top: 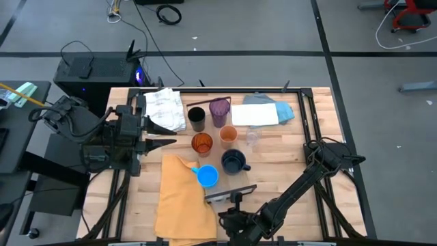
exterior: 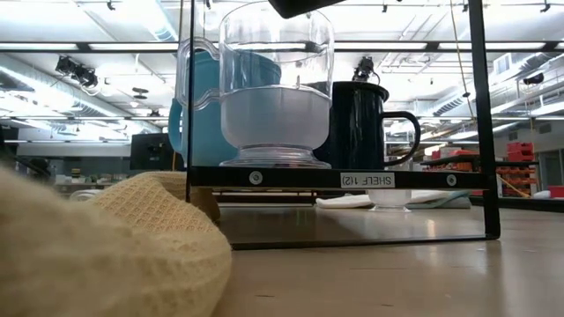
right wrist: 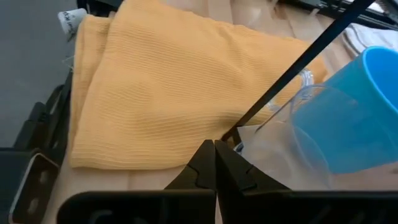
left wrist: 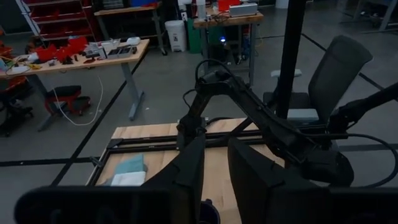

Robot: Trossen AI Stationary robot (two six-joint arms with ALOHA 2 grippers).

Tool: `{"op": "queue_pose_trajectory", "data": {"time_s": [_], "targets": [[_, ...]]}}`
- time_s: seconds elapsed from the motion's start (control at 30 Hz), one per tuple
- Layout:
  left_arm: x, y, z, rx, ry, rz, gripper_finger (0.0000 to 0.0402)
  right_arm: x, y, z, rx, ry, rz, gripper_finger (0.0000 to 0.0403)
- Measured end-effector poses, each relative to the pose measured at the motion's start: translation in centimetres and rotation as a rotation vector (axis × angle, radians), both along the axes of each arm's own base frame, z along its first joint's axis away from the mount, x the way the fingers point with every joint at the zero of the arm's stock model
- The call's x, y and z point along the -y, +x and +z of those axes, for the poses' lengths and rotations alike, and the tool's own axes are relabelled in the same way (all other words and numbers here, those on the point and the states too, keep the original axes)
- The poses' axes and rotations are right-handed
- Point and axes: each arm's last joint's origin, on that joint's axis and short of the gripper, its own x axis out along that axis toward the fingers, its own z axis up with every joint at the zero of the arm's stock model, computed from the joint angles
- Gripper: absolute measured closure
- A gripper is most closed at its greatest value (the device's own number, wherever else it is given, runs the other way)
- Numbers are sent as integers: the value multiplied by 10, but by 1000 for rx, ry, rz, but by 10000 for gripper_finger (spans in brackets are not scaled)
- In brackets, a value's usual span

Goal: Stack small to large cups/mugs on shelf
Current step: Adjust the transparent mug on the shelf

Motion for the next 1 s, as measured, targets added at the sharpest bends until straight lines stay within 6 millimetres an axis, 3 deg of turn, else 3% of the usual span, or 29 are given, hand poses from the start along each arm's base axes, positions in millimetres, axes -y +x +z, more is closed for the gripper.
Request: {"op": "queue_pose_trajectory", "data": {"time_s": [0.6,0.83,1.0], "targets": [[0,0,0,-5,16,-3,325,-2,-5,0,-11,-74,16,402],[0,0,0,-6,17,-3,325,-19,-9,26,17,-244,125,402],[0,0,0,-6,23,-4,330,-14,-10,29,-41,-353,150,403]]}}
